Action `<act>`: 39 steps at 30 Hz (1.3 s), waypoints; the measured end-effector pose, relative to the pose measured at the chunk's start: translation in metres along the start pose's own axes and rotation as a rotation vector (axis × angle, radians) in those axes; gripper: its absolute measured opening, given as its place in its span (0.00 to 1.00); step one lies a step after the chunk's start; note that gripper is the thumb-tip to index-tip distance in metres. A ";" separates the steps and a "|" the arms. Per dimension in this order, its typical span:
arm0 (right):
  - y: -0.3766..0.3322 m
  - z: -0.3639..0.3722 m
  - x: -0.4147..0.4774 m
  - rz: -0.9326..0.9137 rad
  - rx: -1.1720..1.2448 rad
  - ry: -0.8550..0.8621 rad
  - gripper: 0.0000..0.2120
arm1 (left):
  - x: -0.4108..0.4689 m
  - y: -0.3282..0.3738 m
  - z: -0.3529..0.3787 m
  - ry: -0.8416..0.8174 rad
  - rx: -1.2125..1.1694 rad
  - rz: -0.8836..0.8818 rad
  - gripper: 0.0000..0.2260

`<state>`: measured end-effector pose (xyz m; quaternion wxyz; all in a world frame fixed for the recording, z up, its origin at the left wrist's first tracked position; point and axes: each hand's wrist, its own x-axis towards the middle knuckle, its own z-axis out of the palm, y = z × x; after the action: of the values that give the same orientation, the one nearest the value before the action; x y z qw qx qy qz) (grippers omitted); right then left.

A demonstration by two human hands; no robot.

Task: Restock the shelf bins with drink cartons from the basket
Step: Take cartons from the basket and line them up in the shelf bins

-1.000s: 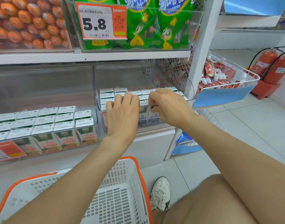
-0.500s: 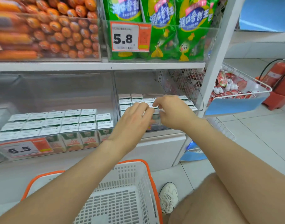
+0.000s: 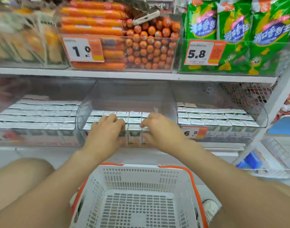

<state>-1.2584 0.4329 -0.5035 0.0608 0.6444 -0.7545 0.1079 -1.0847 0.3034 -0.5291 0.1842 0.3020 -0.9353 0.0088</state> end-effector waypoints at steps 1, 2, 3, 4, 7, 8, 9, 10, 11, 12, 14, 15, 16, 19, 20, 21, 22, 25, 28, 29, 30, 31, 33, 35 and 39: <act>-0.004 0.007 0.004 -0.001 -0.059 -0.001 0.12 | -0.002 -0.005 0.002 0.019 0.026 -0.014 0.14; -0.007 0.014 0.007 0.002 -0.110 0.006 0.11 | -0.003 -0.009 0.004 0.033 0.044 -0.021 0.14; -0.009 0.018 0.009 0.012 -0.147 0.009 0.10 | -0.004 -0.011 0.006 0.040 0.055 -0.030 0.14; -0.011 0.020 0.012 0.026 -0.167 0.008 0.10 | -0.005 -0.013 0.008 0.044 0.072 -0.031 0.15; -0.014 0.020 0.017 0.045 -0.164 0.011 0.08 | -0.008 -0.012 0.014 0.078 0.116 -0.028 0.18; -0.016 0.019 0.018 0.047 -0.158 0.017 0.07 | -0.009 -0.012 0.016 0.099 0.109 -0.030 0.18; -0.017 0.018 0.020 0.046 -0.158 0.023 0.07 | -0.009 -0.012 0.018 0.116 0.098 -0.035 0.17; -0.018 0.017 0.021 0.046 -0.161 0.027 0.07 | -0.008 -0.013 0.019 0.131 0.093 -0.042 0.16; -0.019 0.015 0.022 0.049 -0.158 0.029 0.07 | -0.007 -0.013 0.018 0.144 0.091 -0.053 0.15; -0.018 0.013 0.025 0.059 -0.151 0.034 0.07 | -0.004 -0.013 0.016 0.157 0.086 -0.061 0.14; -0.015 0.007 0.030 0.093 -0.140 0.064 0.08 | 0.004 -0.012 0.011 0.171 0.070 -0.064 0.10; -0.013 0.004 0.032 0.108 -0.137 0.084 0.08 | 0.009 -0.012 0.008 0.176 0.066 -0.062 0.09; -0.011 0.002 0.034 0.116 -0.137 0.101 0.09 | 0.014 -0.010 0.006 0.179 0.062 -0.061 0.08; -0.006 0.003 0.040 0.123 -0.167 0.092 0.09 | 0.027 -0.010 0.006 0.157 0.070 -0.072 0.08; -0.004 0.005 0.042 0.119 -0.180 0.079 0.09 | 0.030 -0.010 0.009 0.147 0.081 -0.080 0.09; -0.003 0.009 0.044 0.111 -0.193 0.069 0.08 | 0.031 -0.010 0.013 0.138 0.089 -0.090 0.10; -0.001 0.013 0.045 0.102 -0.206 0.061 0.07 | 0.031 -0.009 0.017 0.126 0.098 -0.101 0.10; 0.006 0.023 0.047 0.059 -0.221 0.020 0.06 | 0.026 -0.004 0.028 0.096 0.130 -0.124 0.13; 0.012 0.023 0.045 -0.021 -0.171 -0.007 0.06 | 0.024 -0.001 0.031 0.072 0.174 -0.139 0.16; 0.013 0.020 0.043 -0.030 -0.151 -0.012 0.06 | 0.025 0.001 0.029 0.060 0.189 -0.138 0.16; 0.014 0.015 0.042 -0.027 -0.135 -0.010 0.07 | 0.026 0.002 0.025 0.047 0.204 -0.133 0.15; 0.015 0.009 0.042 -0.001 -0.110 0.010 0.07 | 0.028 0.002 0.021 0.029 0.212 -0.126 0.14; 0.024 -0.004 0.046 0.106 -0.006 0.120 0.12 | 0.032 0.003 0.010 -0.013 0.167 -0.092 0.15; 0.040 -0.019 0.051 0.222 0.075 0.241 0.17 | 0.037 0.006 0.002 -0.077 0.061 -0.026 0.20; 0.059 -0.021 0.058 0.241 -0.012 0.035 0.20 | 0.050 0.012 0.004 -0.288 0.057 0.083 0.36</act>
<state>-1.3274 0.3911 -0.4746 0.0645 0.5468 -0.8259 0.1212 -1.1302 0.2848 -0.5139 0.0388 0.2664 -0.9631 -0.0006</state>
